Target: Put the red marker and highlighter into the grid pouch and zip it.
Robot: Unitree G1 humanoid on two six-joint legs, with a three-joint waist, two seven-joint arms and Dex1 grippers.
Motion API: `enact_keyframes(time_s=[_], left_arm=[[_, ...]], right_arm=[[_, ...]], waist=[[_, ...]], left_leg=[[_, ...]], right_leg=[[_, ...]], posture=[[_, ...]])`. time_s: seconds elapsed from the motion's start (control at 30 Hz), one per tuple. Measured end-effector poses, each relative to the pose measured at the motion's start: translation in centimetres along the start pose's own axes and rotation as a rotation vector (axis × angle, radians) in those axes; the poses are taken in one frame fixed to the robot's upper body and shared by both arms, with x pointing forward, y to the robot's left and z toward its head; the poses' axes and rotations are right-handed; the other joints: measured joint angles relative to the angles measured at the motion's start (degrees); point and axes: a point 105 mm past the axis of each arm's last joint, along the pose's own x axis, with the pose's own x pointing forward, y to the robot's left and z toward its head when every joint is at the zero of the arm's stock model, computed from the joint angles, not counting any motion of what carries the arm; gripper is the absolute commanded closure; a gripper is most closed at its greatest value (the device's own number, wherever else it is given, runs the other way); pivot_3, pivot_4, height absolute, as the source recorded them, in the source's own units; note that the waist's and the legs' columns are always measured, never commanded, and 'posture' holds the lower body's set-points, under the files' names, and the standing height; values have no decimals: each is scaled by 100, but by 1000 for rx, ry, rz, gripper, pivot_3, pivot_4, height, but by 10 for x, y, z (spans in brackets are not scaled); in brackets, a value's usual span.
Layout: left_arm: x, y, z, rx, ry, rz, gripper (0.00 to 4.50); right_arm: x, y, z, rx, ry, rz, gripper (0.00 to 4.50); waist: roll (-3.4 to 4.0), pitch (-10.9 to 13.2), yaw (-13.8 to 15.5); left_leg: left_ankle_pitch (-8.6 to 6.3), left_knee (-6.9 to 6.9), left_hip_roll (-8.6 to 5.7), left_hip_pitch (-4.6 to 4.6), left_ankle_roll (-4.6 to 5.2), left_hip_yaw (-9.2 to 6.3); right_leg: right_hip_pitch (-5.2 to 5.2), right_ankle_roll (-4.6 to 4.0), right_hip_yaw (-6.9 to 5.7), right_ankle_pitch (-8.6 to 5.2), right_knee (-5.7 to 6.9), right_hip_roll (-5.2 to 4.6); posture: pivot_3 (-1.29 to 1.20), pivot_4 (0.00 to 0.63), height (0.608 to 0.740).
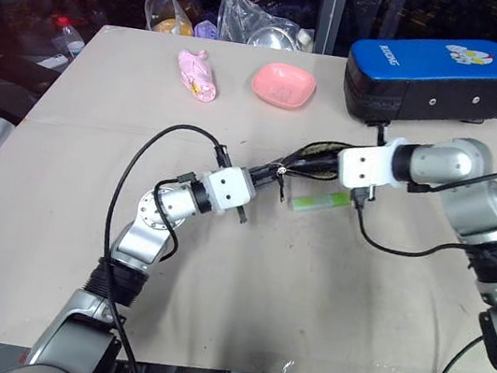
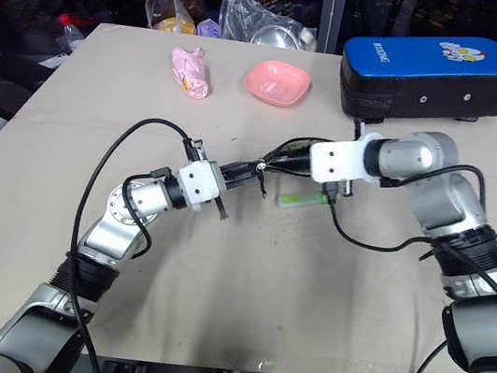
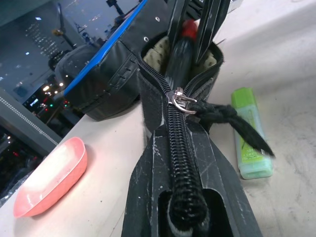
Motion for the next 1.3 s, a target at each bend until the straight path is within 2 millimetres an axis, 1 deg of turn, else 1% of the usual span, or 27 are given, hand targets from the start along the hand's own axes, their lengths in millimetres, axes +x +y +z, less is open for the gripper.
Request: enact_keyframes(time_s=[0.07,0.1,0.17,0.2,0.23,0.27,0.3,0.33,0.37,0.4,0.43,0.5,0.53,0.57,0.6,0.63,0.7,0.8,0.83,0.9,1.03,1.17,1.23,1.3], left_arm=[[1,0,0,-3,-3,5,4500],[2,-1,1,-4,-5,8,4500],[4,-2,1,-12,-12,20,4500],[5,-2,2,-17,-13,23,4500],[6,-2,2,-22,-14,31,4500],[6,-1,1,-21,-8,40,4500],[5,0,-1,-13,5,45,4500],[5,0,-2,-9,12,48,4500],[4,1,-2,-7,15,53,4500],[3,3,-3,-2,22,61,4500],[3,3,-4,-1,23,64,4500],[1,4,-5,-1,30,68,4500],[1,5,-6,0,34,68,4500],[0,6,-6,0,36,71,4500],[-2,8,-7,3,41,77,4500],[-5,12,-9,4,52,90,4500],[-8,17,-12,1,64,106,4500],[-7,18,-11,3,61,107,4500],[-7,19,-11,3,62,108,4500],[-8,20,-11,3,67,110,4500],[-11,22,-12,8,77,120,4500],[-15,22,-13,0,91,130,4500],[-16,21,-11,0,92,133,4500],[-18,20,-9,7,94,133,4500]], right_arm=[[5,-2,3,-52,12,-2,3235],[8,-3,6,-81,12,-6,2948],[13,-5,16,-84,-25,-21,2006],[16,-6,22,-73,-55,-29,1606],[15,-7,30,-45,-104,-43,1260],[10,-11,33,0,-136,-57,653],[2,-17,36,48,-162,-79,173],[-5,-22,38,88,-183,-96,65],[-11,-27,41,124,-209,-111,65],[-23,-33,47,189,-261,-124,65],[-27,-34,49,206,-278,-123,65],[-44,-33,56,325,-352,-76,65],[-53,-28,55,387,-374,-35,65],[-58,-17,51,443,-377,18,65],[-60,-2,44,513,-368,88,65],[-59,19,34,608,-359,167,65],[-50,40,26,714,-358,240,65],[-38,55,10,762,-309,260,65],[-31,61,0,788,-284,263,65],[-17,70,-11,828,-262,264,65],[14,71,-29,850,-237,223,65],[31,62,-43,855,-219,157,65],[40,63,-50,888,-203,153,65],[41,71,-55,911,-185,198,575]], waist=[[0,0,2],[0,0,2],[0,0,0],[0,0,0],[0,0,-1],[0,1,7],[0,1,13],[0,1,13],[0,1,15],[0,0,15],[0,0,15],[0,1,24],[-1,0,38],[-5,-2,56],[-8,-4,72],[-9,-4,71],[-7,-2,40],[-8,-3,-5],[-8,-2,-9],[-8,-2,-17],[-7,1,-21],[-7,1,-14],[-7,1,-5],[-7,1,7]], left_leg=[[0,3,-1,-1,0,4],[0,4,-1,-1,0,5],[0,4,-1,-1,0,6],[0,5,0,-1,0,7],[0,5,0,-1,0,6],[0,6,0,-3,0,3],[0,10,1,-3,0,2],[0,11,1,-4,0,0],[0,13,1,-4,0,-6],[-1,16,1,-3,1,-16],[-1,17,1,-3,1,-18],[-5,22,0,-4,7,-27],[-14,24,0,-4,24,-30],[-17,26,-1,-4,28,-33],[-19,28,-2,-4,32,-33],[-20,30,-2,-4,34,-30],[-21,33,-4,-2,36,-25],[-21,35,-4,0,36,-26],[-21,35,-4,-1,36,-25],[-21,35,-4,-1,35,-23],[-19,34,-3,-1,31,-19],[-9,34,0,-1,13,-13],[-7,33,0,-3,11,-8],[-8,33,0,-4,11,0]], right_leg=[[0,0,0,0,1,-1],[0,0,1,0,1,-1],[0,0,1,0,4,0],[-1,0,1,0,7,-1],[-1,0,0,0,8,-1],[-1,0,-4,0,11,-2],[-2,0,-4,0,14,-3],[-2,0,-4,0,16,-4],[-2,0,-3,0,19,-5],[-1,0,-3,0,23,-7],[-1,0,-4,0,24,-7],[0,0,-7,0,28,-7],[2,0,-11,0,28,-9],[4,-1,-14,0,26,-10],[6,-1,-15,0,25,-11],[6,-1,-10,0,25,-12],[4,-1,-1,0,30,-9],[3,0,-1,-1,33,-1],[3,0,-1,-1,33,1],[1,0,1,0,33,5],[-2,0,3,-1,36,9],[-5,0,6,0,36,6],[-5,0,3,0,36,1],[-4,0,2,-1,35,-2]], posture=[[0,150,738],[0,150,738],[0,150,738],[0,150,738],[0,150,738],[0,150,738],[0,150,738],[0,150,738],[0,150,738],[0,150,738],[0,150,738],[0,150,738],[0,150,738],[0,150,738],[0,150,738],[0,150,738],[0,150,738],[0,150,738],[0,150,738],[0,150,738],[0,150,738],[0,150,738],[0,150,738],[0,150,738]])
